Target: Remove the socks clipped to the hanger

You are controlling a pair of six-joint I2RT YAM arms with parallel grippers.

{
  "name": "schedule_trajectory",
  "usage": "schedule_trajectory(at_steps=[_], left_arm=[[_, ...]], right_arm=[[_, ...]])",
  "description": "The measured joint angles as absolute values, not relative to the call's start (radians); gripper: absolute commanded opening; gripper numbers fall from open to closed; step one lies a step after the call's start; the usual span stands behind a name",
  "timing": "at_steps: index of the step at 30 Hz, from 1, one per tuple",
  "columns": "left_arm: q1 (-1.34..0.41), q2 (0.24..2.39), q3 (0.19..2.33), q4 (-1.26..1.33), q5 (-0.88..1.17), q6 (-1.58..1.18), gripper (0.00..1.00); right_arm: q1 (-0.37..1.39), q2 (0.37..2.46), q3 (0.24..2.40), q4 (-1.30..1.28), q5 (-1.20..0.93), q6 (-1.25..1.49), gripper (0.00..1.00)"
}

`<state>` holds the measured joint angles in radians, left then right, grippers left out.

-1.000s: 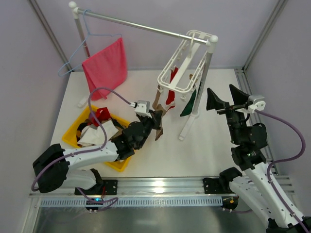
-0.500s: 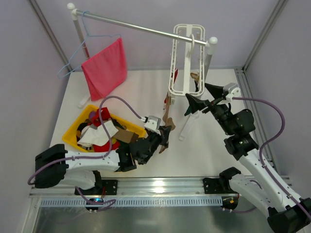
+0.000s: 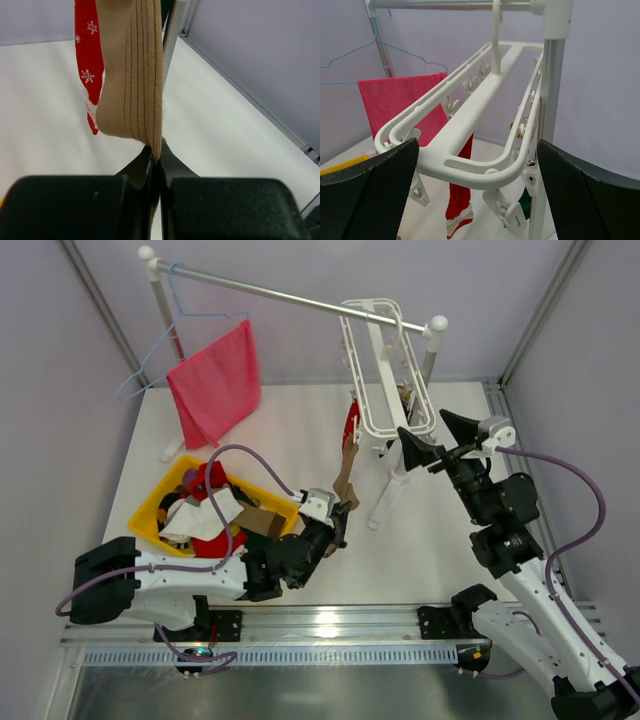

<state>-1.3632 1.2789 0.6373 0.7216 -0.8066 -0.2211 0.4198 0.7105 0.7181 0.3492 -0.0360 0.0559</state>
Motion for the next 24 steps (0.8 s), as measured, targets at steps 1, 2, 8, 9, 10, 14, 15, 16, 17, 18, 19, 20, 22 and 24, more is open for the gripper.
schedule_trajectory(at_steps=[1, 2, 8, 9, 10, 14, 15, 16, 17, 18, 19, 20, 22, 24], left_arm=[[-1.363, 1.28, 0.637, 0.722, -0.814, -0.218, 0.0], [-1.363, 1.282, 0.638, 0.722, -0.82, -0.215, 0.0], [-1.363, 1.343, 0.693, 0.704, -0.849, -0.196, 0.0], [-1.363, 1.356, 0.707, 0.703, -0.851, -0.194, 0.0], [-1.363, 1.367, 0.72, 0.702, -0.853, -0.191, 0.0], [-1.363, 1.39, 0.743, 0.701, -0.856, -0.173, 0.0], [-1.363, 1.391, 0.744, 0.699, -0.855, -0.172, 0.0], [-1.363, 1.392, 0.746, 0.699, -0.854, -0.171, 0.0], [-1.363, 1.393, 0.747, 0.699, -0.852, -0.17, 0.0], [-1.363, 1.394, 0.749, 0.7, -0.852, -0.168, 0.0], [-1.363, 1.396, 0.751, 0.699, -0.852, -0.165, 0.0], [-1.363, 1.399, 0.753, 0.699, -0.853, -0.161, 0.0], [-1.363, 1.407, 0.757, 0.699, -0.856, -0.151, 0.0], [-1.363, 1.411, 0.757, 0.697, -0.861, -0.147, 0.0]], right_arm=[[0.42, 0.691, 0.718, 0.347, -0.034, 0.054, 1.0], [0.42, 0.673, 0.718, 0.347, -0.032, 0.052, 1.0], [0.42, 0.662, 0.749, 0.314, -0.028, 0.031, 1.0], [0.423, 0.665, 0.754, 0.305, -0.029, 0.031, 1.0], [0.426, 0.666, 0.757, 0.299, -0.029, 0.03, 1.0], [0.431, 0.649, 0.759, 0.252, -0.029, 0.029, 1.0], [0.431, 0.635, 0.759, 0.244, -0.029, 0.029, 1.0], [0.432, 0.62, 0.759, 0.236, -0.029, 0.028, 1.0], [0.432, 0.606, 0.759, 0.23, -0.029, 0.029, 1.0], [0.432, 0.59, 0.759, 0.226, -0.032, 0.029, 1.0], [0.432, 0.574, 0.759, 0.221, -0.038, 0.029, 1.0], [0.432, 0.558, 0.759, 0.216, -0.047, 0.029, 1.0], [0.432, 0.53, 0.765, 0.212, -0.079, 0.03, 1.0], [0.433, 0.53, 0.784, 0.213, -0.105, 0.032, 1.0]])
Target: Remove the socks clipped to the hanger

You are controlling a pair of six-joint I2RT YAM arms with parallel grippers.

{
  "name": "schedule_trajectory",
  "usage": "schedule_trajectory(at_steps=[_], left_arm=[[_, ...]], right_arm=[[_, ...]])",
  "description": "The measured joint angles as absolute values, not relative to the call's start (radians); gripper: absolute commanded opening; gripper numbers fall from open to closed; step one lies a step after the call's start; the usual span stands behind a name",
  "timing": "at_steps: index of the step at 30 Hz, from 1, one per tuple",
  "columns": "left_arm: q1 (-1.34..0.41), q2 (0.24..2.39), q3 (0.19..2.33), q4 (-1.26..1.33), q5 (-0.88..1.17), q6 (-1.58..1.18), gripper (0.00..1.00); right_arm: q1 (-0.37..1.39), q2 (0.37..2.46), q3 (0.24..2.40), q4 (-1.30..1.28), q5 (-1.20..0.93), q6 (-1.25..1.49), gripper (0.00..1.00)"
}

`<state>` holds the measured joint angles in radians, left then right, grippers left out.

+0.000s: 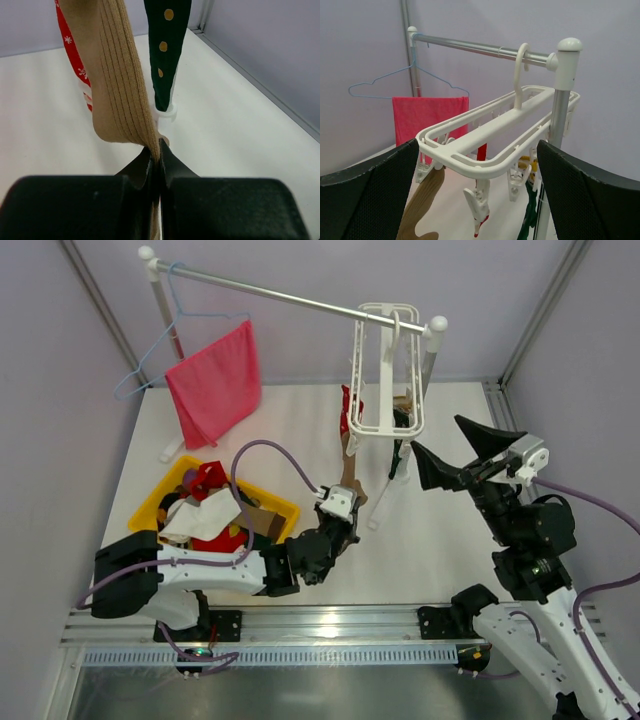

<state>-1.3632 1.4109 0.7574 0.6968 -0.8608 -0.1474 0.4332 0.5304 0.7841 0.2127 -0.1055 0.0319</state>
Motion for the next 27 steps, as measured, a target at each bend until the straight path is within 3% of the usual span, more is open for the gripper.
schedule_trajectory(at_steps=[10, 15, 21, 27], left_arm=[[-1.296, 1.352, 0.705, 0.7, -0.947, -0.111, 0.0], [-1.224, 1.25, 0.627, 0.701, -0.971, -0.123, 0.0], [-1.222, 1.269, 0.633, 0.703, -0.966, -0.119, 0.0], [-1.222, 1.295, 0.643, 0.697, -0.923, -0.128, 0.0]], right_arm=[[0.435, 0.702, 0.827, 0.193, -0.142, 0.052, 0.99], [0.444, 0.673, 0.826, 0.186, -0.232, 0.059, 0.98], [0.449, 0.611, 0.873, 0.187, -0.398, 0.065, 0.99], [0.473, 0.691, 0.96, 0.192, -0.496, 0.082, 0.99]])
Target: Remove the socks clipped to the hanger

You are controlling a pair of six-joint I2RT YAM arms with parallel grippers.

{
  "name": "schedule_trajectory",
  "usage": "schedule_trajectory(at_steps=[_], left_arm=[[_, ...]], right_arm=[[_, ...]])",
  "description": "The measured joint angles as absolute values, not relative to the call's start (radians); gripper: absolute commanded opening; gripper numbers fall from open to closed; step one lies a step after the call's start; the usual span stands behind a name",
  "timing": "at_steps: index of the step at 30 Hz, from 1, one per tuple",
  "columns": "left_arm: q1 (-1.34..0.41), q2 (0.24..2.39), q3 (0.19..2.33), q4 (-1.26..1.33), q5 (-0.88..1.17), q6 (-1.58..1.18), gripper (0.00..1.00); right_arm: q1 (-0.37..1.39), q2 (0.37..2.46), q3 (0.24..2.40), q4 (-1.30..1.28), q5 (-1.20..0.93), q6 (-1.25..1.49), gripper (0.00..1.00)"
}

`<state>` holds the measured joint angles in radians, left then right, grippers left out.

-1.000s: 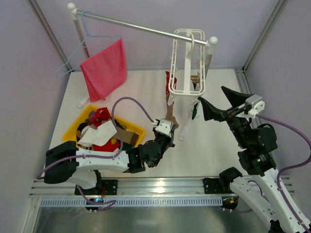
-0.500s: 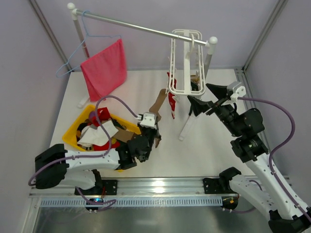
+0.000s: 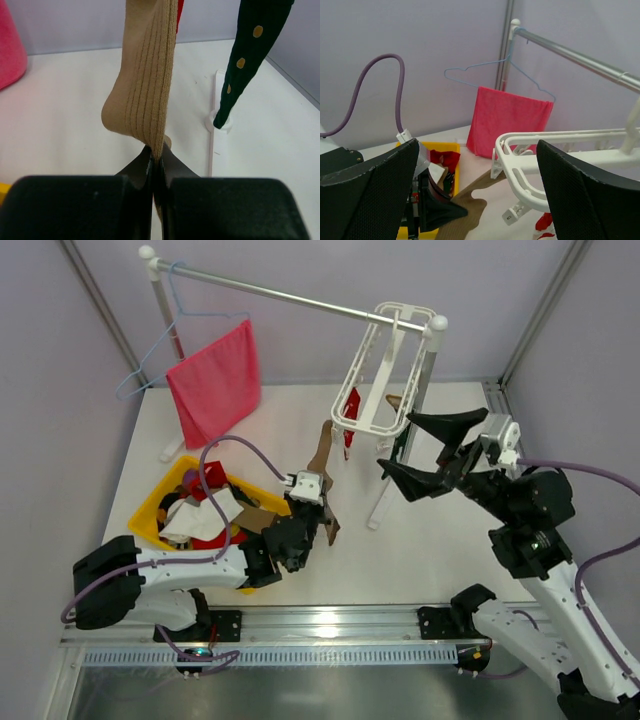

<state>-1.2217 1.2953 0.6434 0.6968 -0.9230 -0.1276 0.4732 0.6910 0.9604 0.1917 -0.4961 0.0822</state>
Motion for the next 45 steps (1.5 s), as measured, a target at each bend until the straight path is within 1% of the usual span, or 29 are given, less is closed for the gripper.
schedule_trajectory(at_steps=[2, 7, 10, 19, 24, 31, 39, 45], left_arm=[[-1.222, 1.295, 0.645, 0.696, -0.914, -0.132, 0.0], [-1.222, 1.294, 0.645, 0.689, -0.898, -0.146, 0.0], [-1.222, 1.294, 0.645, 0.686, -0.894, -0.149, 0.0], [-1.225, 1.294, 0.649, 0.678, -0.875, -0.155, 0.0], [-1.263, 1.289, 0.649, 0.691, -0.904, -0.119, 0.0], [-1.311, 1.273, 0.641, 0.735, -0.936, -0.059, 0.0], [-1.349, 1.248, 0.63, 0.752, -0.938, -0.038, 0.0], [-1.366, 1.244, 0.63, 0.741, -0.93, -0.039, 0.0]], right_arm=[[0.521, 0.759, 0.997, 0.174, -0.483, 0.071, 0.99], [0.759, 0.914, 1.078, 0.069, -0.352, -0.021, 0.99], [0.833, 0.973, 1.09, 0.028, -0.316, -0.057, 0.99], [0.855, 1.042, 1.164, -0.004, -0.265, -0.071, 0.99], [0.857, 1.083, 1.175, -0.002, -0.218, -0.041, 0.99], [0.862, 1.11, 1.174, -0.041, -0.026, 0.009, 0.99], [0.863, 0.989, 1.07, -0.055, 0.236, 0.099, 0.99], [0.881, 0.897, 1.035, -0.068, 0.332, 0.131, 0.98]])
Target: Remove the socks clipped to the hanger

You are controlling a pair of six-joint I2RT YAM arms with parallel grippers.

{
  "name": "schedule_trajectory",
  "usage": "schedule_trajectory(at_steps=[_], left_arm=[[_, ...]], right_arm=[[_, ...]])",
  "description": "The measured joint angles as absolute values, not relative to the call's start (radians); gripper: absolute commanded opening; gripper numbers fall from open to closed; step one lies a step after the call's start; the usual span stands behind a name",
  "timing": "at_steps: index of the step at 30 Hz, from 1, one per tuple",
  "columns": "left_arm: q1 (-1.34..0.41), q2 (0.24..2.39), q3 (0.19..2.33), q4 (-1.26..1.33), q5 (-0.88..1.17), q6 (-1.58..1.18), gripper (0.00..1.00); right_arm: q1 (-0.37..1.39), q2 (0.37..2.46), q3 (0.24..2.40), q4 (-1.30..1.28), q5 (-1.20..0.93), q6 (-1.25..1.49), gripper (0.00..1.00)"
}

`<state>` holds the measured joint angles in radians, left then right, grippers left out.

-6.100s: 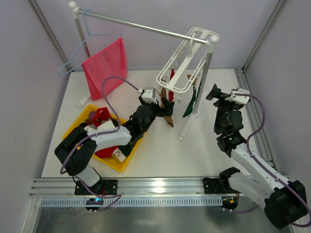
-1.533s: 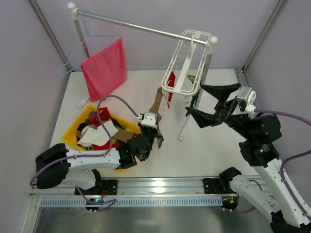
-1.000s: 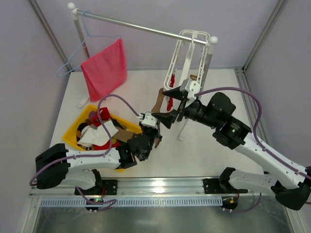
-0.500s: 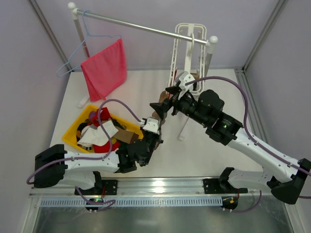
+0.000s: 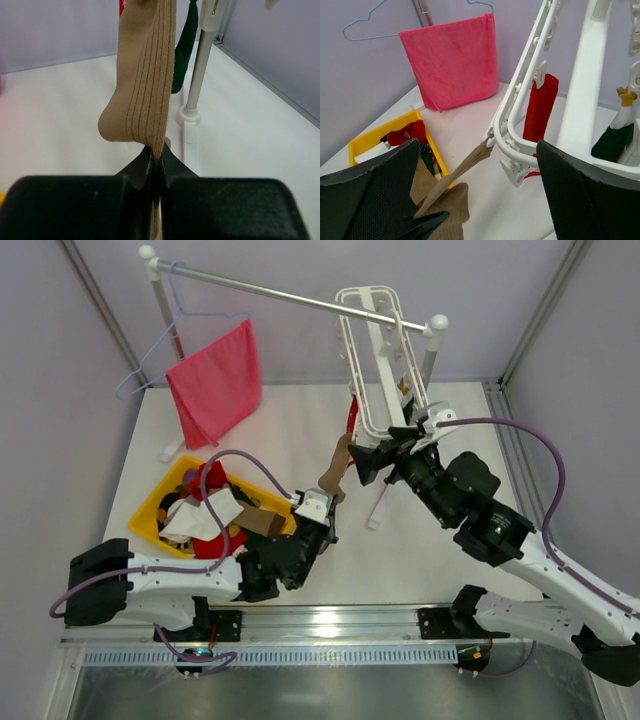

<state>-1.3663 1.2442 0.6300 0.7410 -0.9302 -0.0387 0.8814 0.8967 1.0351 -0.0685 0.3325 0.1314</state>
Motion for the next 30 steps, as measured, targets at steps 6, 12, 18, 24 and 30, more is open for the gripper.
schedule_trajectory(at_steps=[6, 12, 18, 24, 30], left_arm=[[-1.378, 1.256, 0.632, 0.739, -0.905, -0.039, 0.0], [-1.393, 1.273, 0.633, 0.746, -0.863, -0.035, 0.0], [-1.403, 1.275, 0.632, 0.753, -0.849, -0.019, 0.0], [-1.413, 1.275, 0.632, 0.76, -0.839, -0.017, 0.0], [-1.42, 1.273, 0.629, 0.77, -0.836, -0.017, 0.0]], right_arm=[[0.946, 0.891, 1.034, -0.044, 0.34, 0.093, 0.98], [0.961, 0.929, 1.034, 0.002, 0.264, 0.043, 0.98], [0.97, 0.966, 1.06, 0.05, 0.162, 0.023, 0.98], [1.002, 1.016, 1.085, 0.06, 0.131, -0.001, 0.98], [1.013, 1.06, 1.107, 0.056, 0.163, 0.0, 0.98]])
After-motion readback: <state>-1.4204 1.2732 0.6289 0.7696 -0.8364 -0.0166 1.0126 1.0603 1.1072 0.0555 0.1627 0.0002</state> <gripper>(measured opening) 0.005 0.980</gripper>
